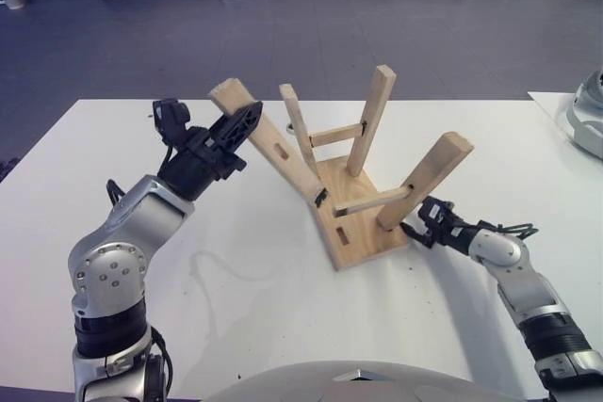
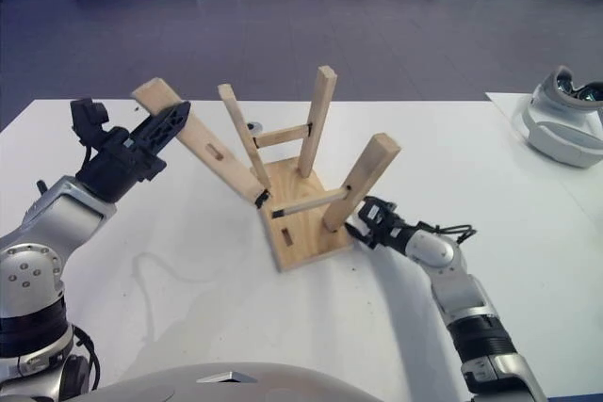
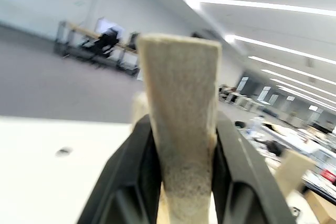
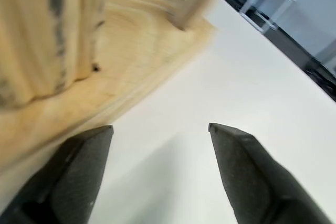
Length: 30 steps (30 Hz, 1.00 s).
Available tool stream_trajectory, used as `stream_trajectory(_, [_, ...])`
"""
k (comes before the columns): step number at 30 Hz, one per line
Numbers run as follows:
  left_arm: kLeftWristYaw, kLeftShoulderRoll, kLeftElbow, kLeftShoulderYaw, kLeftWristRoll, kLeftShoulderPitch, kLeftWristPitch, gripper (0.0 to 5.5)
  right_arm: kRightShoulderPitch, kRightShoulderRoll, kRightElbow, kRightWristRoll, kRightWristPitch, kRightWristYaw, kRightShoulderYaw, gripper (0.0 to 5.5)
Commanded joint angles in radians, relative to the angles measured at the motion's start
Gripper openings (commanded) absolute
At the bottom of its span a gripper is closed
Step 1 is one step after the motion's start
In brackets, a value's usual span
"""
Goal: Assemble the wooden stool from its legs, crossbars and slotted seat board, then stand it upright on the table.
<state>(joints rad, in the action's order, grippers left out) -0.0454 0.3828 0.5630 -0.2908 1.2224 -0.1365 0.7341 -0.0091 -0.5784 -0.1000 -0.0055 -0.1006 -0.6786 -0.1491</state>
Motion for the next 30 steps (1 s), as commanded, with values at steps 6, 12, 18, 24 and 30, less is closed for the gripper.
stream_trajectory(6, [0.213, 0.044, 0.006, -0.117, 0.122, 0.182, 0.028, 1.03, 0.127, 0.026, 0.258, 0.034, 0.062, -0.021, -0.024, 3.4])
stream_trajectory(12, [0.341, -0.058, 0.0, -0.113, 0.162, 0.185, -0.062, 1.03, 0.144, 0.048, 0.303, 0.05, 0.082, -0.029, -0.048, 3.4])
stream_trajectory(18, [0.374, -0.11, 0.015, -0.053, 0.14, 0.189, -0.102, 1.03, 0.151, 0.05, 0.289, 0.075, 0.089, -0.033, -0.034, 3.4])
stream_trajectory(24, [0.398, -0.129, 0.052, 0.019, 0.062, 0.233, -0.108, 1.03, 0.176, 0.011, 0.275, 0.122, 0.084, -0.038, 0.065, 3.4])
stream_trajectory(30, [0.42, -0.103, 0.087, 0.051, -0.02, 0.258, -0.085, 1.03, 0.144, 0.013, 0.205, 0.012, 0.065, 0.019, 0.037, 3.4])
